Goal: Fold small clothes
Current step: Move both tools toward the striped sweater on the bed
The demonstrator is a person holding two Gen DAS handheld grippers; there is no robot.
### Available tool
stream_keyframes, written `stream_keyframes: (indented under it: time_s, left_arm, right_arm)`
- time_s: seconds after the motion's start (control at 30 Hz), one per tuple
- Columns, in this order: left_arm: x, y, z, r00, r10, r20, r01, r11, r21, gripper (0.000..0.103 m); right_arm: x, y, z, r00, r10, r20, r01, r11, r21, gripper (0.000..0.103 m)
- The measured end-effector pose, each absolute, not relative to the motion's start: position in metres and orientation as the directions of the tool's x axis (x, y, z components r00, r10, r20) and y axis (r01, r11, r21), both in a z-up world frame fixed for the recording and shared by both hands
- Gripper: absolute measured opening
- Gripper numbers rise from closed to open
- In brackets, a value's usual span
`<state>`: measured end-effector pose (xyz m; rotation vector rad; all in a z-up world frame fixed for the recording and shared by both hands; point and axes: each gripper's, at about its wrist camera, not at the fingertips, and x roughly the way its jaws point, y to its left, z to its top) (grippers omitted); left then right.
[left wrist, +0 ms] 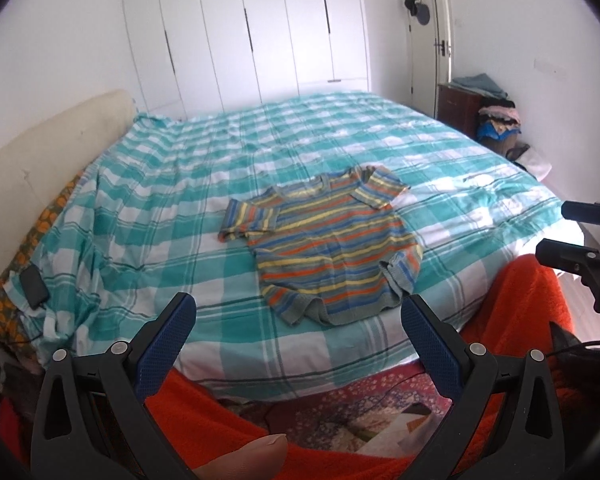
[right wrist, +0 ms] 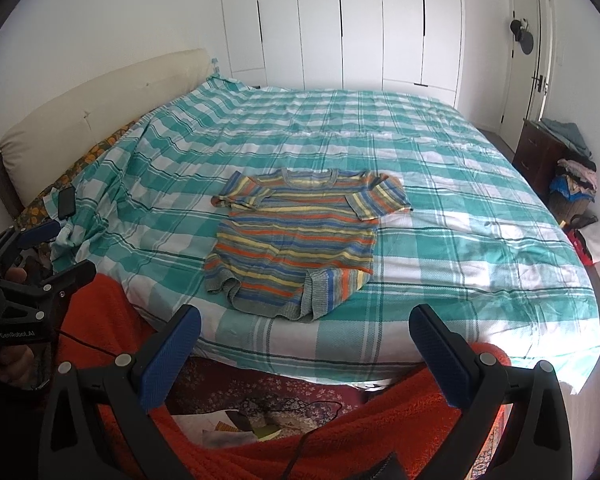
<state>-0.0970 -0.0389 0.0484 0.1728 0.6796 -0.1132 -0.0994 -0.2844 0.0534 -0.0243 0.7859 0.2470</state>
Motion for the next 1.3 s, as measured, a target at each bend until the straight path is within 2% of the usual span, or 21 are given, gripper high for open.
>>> stream_keyframes:
  time_s: [0.63,1.3]
  left_arm:
    - [-0.142,-0.034,0.067,0.842,-0.035,-0.539,0.125,0.983,0.131,0.102]
    - [-0.164,-0.034,0.077,0.871,-0.033,-0.490,0.114,0.984,0.136,0.102]
  right_arm:
    - [-0.150,-0.281,0.072,0.728,0.225,-0.648,-0.249,0.967,0.056,0.103]
    - [-0.165,-0.275,0.079,0.747,0.232,-0.623,-0.267,0.963,0.039,0.103]
